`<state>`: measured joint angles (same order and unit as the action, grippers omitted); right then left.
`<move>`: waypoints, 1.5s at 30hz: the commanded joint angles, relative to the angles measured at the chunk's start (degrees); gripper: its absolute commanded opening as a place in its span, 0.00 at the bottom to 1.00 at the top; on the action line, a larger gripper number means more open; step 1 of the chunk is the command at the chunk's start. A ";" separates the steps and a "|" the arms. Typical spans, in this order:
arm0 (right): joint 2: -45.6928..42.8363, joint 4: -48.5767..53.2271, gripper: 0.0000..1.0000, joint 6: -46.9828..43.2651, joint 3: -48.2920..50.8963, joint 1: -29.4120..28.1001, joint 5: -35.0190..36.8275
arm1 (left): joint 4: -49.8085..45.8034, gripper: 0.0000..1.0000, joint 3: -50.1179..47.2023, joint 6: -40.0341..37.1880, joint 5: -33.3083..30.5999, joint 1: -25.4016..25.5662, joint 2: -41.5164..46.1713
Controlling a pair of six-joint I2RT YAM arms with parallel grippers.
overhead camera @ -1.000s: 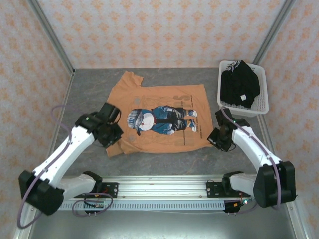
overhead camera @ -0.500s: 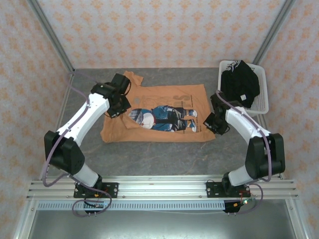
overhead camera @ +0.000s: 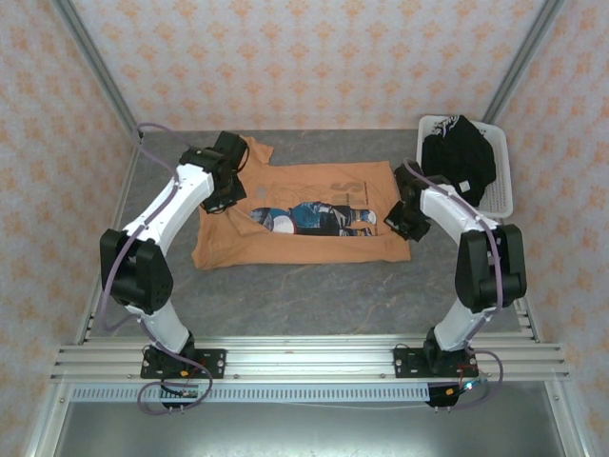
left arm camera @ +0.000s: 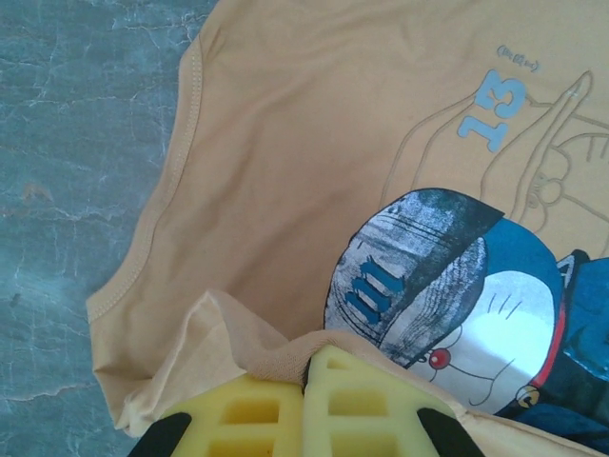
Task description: Fold and stack the t-shirts
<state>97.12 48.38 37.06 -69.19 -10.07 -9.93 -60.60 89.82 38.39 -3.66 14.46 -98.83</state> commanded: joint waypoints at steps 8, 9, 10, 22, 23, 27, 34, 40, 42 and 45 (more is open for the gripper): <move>2.94 0.49 0.00 1.32 -3.75 0.34 3.71 | 2.83 0.00 4.27 -4.54 -1.88 -1.02 -3.83; 3.03 0.57 0.00 1.35 -3.84 0.34 3.78 | 2.87 0.00 4.82 -4.80 -1.90 -1.05 -4.44; 3.07 0.57 0.00 1.35 -3.85 0.34 3.91 | 2.65 0.00 5.49 -5.04 -2.02 -1.03 -5.04; 6.09 0.38 0.00 1.17 -5.42 0.36 4.38 | -0.57 0.00 8.97 -5.13 -5.38 -1.93 -10.03; 6.36 0.40 0.00 1.18 -5.71 0.36 4.62 | -0.57 0.00 8.84 -5.08 -5.71 -2.07 -10.20; 7.28 0.48 0.00 1.26 -6.74 0.35 5.23 | -0.22 0.00 8.51 -5.14 -5.83 -2.80 -10.25; 6.12 -1.73 0.00 1.81 -6.52 0.34 6.92 | 0.19 0.00 8.51 -5.38 -5.41 -3.25 -12.58; 5.38 -4.43 0.06 0.55 -6.65 0.37 7.73 | 0.56 0.00 8.95 -5.56 -4.55 -3.58 -13.97; 6.09 -3.74 0.15 -0.09 -7.65 0.31 8.14 | 0.35 0.00 9.47 -5.38 -4.16 -3.78 -14.04; 5.16 -3.14 0.37 -0.70 -8.34 0.33 8.82 | -0.31 0.27 9.65 -4.96 -4.16 -3.91 -12.36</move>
<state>104.09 44.77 36.86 -75.42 -10.07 -4.14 -59.18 97.54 33.82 -6.50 11.22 -113.27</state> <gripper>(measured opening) 0.343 0.215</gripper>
